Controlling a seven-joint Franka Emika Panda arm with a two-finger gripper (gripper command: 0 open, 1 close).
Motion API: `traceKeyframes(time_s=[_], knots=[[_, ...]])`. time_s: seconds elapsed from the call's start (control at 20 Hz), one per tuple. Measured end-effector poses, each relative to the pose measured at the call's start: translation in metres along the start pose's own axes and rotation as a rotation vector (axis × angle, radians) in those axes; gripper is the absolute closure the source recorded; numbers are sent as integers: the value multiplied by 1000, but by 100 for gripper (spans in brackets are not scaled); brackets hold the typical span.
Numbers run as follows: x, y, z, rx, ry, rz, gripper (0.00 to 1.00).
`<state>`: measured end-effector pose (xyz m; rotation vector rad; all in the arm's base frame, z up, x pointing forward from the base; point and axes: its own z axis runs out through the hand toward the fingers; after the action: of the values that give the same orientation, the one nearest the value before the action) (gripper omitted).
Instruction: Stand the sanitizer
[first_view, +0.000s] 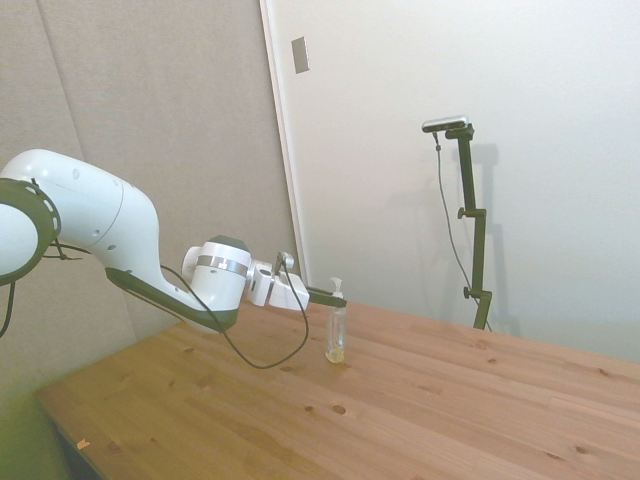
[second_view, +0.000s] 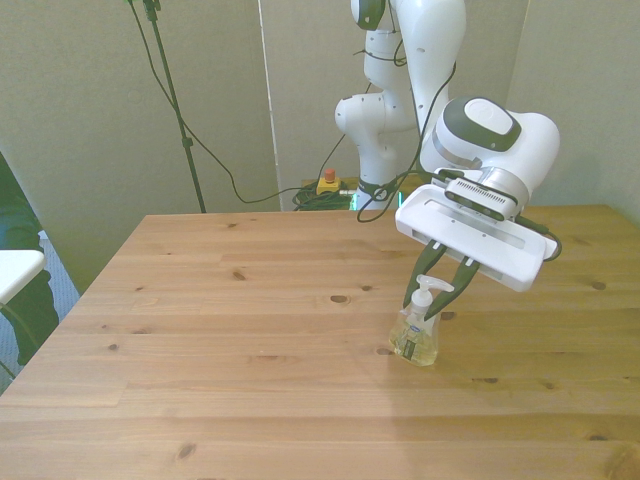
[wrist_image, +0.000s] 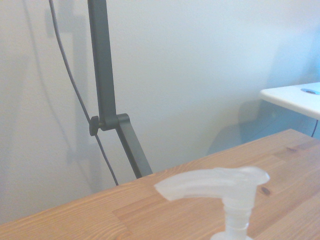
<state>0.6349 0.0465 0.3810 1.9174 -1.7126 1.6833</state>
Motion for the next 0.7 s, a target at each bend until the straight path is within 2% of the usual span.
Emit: traceKeyframes(time_s=[0.45, 0.7], knots=[[-9, 7, -3, -9, -18, -12, 0], [-3, 10, -10, -21, -104, 22, 0]])
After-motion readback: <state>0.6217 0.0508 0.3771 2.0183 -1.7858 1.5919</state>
